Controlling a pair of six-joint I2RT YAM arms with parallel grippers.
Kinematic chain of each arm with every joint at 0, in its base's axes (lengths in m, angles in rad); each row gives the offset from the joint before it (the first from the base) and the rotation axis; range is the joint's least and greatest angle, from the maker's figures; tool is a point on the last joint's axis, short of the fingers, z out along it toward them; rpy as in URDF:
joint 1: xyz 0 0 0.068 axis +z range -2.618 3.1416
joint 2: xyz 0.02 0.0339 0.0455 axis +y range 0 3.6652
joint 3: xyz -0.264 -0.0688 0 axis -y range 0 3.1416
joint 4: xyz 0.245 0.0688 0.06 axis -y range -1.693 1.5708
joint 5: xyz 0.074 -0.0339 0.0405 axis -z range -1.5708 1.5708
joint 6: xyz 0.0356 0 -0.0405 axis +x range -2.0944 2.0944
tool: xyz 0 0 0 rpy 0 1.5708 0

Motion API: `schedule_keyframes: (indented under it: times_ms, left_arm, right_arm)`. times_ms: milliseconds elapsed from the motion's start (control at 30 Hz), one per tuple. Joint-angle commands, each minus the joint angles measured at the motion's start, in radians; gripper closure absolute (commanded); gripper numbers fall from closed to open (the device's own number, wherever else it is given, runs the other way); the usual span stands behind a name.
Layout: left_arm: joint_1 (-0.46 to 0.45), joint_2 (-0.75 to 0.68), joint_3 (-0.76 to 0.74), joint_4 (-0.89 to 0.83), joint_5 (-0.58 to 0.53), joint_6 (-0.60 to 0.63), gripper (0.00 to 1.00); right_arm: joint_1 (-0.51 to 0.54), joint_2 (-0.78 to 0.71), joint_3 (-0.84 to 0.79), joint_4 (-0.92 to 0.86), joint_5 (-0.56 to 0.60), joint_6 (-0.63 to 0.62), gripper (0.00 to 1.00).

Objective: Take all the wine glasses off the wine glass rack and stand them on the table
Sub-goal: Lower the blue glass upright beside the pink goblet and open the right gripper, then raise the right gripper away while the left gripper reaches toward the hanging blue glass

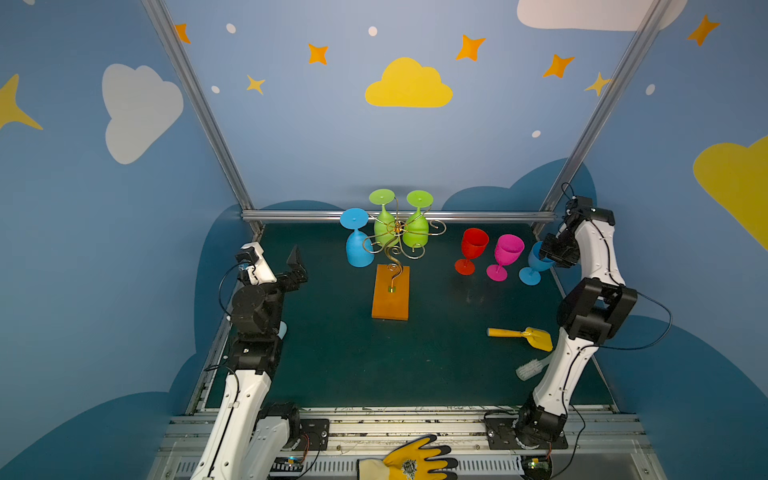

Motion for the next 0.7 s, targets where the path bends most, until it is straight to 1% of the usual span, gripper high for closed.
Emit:
schedule_keyframes:
  times_ms: [0, 100, 300, 367, 467, 567, 667]
  left_arm:
    - [0.004, -0.002, 0.002, -0.011, -0.006, 0.007, 0.02]
    - [0.004, -0.001, 0.002, -0.012, -0.008, 0.007, 0.02]
    - [0.004, -0.001, 0.005, -0.017, -0.012, 0.003, 0.03]
    - [0.004, 0.0, 0.004, -0.016, -0.013, 0.001, 0.02]
    - [0.003, -0.002, 0.008, -0.023, -0.013, -0.002, 0.03]
    - [0.005, 0.001, 0.019, -0.044, -0.012, -0.008, 0.03]
    - [0.004, 0.015, 0.051, -0.093, 0.015, -0.015, 0.03]
  right_arm:
    - [-0.012, -0.1, 0.009, 0.007, -0.02, 0.012, 0.4]
    - [-0.024, -0.14, -0.004, 0.022, -0.017, 0.019, 0.38]
    - [-0.042, -0.232, -0.086, 0.078, -0.053, 0.028, 0.37]
    - [-0.043, -0.267, -0.132, 0.107, -0.08, 0.017, 0.37]
    - [-0.043, -0.327, -0.193, 0.136, -0.139, 0.067, 0.38]
    - [-0.032, -0.414, -0.278, 0.181, -0.198, 0.101, 0.39]
    - [0.018, -0.552, -0.421, 0.29, -0.227, 0.07, 0.39]
